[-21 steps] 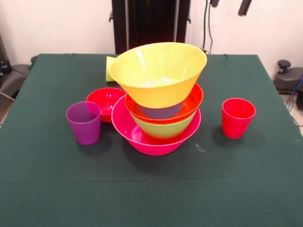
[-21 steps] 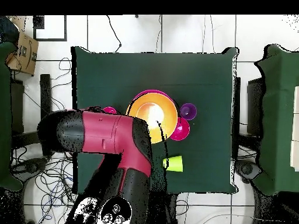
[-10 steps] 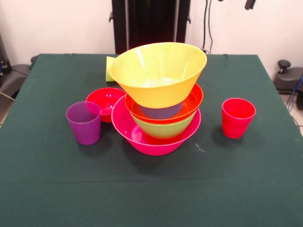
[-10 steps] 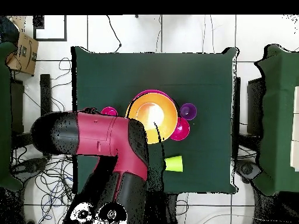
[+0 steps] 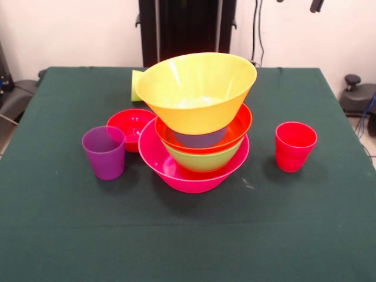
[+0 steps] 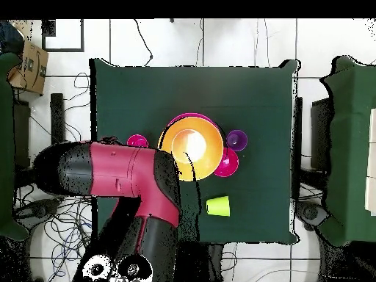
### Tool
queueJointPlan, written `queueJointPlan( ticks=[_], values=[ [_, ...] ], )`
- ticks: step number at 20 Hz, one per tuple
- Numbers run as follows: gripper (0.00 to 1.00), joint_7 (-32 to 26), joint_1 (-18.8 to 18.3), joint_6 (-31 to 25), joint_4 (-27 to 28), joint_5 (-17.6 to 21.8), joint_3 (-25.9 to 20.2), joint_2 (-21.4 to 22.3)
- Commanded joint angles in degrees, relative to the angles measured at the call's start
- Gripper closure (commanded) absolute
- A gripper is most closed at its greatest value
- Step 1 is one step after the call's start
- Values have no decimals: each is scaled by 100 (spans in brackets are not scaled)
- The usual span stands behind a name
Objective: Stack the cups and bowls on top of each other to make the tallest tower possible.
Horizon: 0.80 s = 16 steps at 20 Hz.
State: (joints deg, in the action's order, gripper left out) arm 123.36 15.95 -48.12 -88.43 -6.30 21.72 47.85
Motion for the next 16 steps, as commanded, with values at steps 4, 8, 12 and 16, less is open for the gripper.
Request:
queueJointPlan(
  ticks=[4, 8, 12, 16],
  values=[
    [0, 1239, 108, -582, -58, -79, -227, -331],
    [0, 1243, 104, -484, -102, -91, -241, -354],
    [0, 1234, 93, -296, -218, -119, -274, -367],
    [0, 1286, 105, -160, -257, -156, -297, -411]
  ],
)
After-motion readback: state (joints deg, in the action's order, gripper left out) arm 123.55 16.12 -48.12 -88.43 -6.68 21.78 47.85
